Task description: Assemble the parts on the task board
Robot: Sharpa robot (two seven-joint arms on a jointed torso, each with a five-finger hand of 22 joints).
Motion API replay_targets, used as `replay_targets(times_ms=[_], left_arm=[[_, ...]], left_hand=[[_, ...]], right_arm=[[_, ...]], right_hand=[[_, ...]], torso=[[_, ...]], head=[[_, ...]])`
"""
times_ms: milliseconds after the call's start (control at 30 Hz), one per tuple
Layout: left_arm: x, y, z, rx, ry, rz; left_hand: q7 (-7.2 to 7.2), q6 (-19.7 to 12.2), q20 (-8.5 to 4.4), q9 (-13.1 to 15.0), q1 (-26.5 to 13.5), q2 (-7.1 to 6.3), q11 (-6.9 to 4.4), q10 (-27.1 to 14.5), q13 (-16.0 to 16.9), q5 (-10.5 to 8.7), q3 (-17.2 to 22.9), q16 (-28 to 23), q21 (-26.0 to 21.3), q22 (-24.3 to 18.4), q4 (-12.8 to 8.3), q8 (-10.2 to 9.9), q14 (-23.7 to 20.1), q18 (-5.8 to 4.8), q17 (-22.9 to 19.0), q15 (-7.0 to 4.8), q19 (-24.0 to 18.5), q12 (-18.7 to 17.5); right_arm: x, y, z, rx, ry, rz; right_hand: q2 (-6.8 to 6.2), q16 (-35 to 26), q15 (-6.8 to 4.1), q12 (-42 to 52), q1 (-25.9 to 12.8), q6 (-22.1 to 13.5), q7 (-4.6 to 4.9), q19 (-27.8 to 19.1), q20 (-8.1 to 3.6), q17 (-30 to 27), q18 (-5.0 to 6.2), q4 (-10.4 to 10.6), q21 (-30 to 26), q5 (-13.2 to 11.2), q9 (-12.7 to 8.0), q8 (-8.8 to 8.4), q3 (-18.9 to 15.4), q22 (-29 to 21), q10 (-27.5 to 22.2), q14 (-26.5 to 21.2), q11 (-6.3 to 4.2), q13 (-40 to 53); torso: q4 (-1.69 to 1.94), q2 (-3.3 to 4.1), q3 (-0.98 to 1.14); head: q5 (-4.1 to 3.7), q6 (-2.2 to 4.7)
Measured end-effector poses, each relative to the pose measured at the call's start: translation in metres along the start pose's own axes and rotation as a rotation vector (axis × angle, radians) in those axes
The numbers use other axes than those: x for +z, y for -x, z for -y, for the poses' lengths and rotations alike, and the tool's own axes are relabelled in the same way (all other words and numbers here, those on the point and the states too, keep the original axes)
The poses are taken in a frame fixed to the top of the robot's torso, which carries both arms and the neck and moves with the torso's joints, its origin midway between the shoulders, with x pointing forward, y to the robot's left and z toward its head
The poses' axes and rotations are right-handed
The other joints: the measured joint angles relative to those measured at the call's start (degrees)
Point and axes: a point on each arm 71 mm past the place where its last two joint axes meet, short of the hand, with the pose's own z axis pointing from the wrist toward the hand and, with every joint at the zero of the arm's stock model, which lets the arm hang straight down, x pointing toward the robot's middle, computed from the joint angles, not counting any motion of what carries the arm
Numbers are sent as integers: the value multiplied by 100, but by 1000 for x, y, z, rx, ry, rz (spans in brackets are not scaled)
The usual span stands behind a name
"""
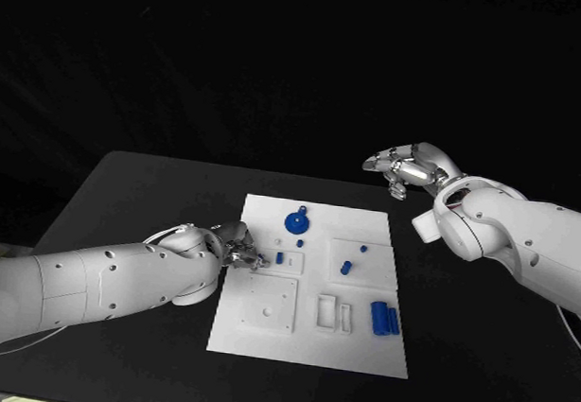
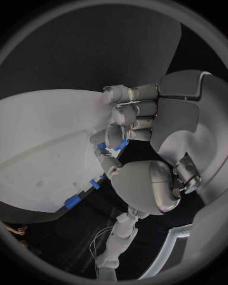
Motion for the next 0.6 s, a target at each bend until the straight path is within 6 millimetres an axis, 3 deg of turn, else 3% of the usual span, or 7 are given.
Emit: replay_targets(times_ms=[333, 467, 600], left_arm=[[0, 0, 0, -3, 4, -3], [0, 0, 0, -5, 4, -4], [0, 0, 0, -11, 4, -7]], left_hand=[[-9, 9, 0, -1, -18, 18, 0, 0, 0, 2, -13, 0, 0, -1, 46, 0, 0, 0, 0, 0, 0, 0], [-9, -32, 0, 1, -28, 111, 0, 0, -5, 70, -57, 0, 0, -1, 1, 2, 0, 0, 0, 1, 0, 0], [-7, -35, 0, 4, 25, 238, 0, 0, -16, 117, -108, 0, 0, -1, -197, -2, 0, 0, 1, 1, 0, 0]], right_arm=[[0, 0, 0, 0, 0, 0], [0, 0, 0, 0, 0, 0], [0, 0, 0, 0, 0, 0]], right_hand=[[0, 0, 0, 0, 0, 9, 19, 26, -7, 0, 0, 0, 0, 0, 0, 0, 0, 5, 0, 0, 0, 0], [0, 0, 0, 0, 0, 9, 19, 26, -7, 0, 0, 0, 0, 0, 0, 0, 0, 5, 0, 0, 0, 1], [0, 0, 0, 0, 0, 9, 18, 26, -6, 0, 0, 0, 0, 0, 1, 0, 0, 4, 0, 0, 0, -4]], torso=[[-2, 1, 3], [-2, 0, 2], [-2, 1, 2]], head=[[4, 9], [-2, 13], [-3, 14]])
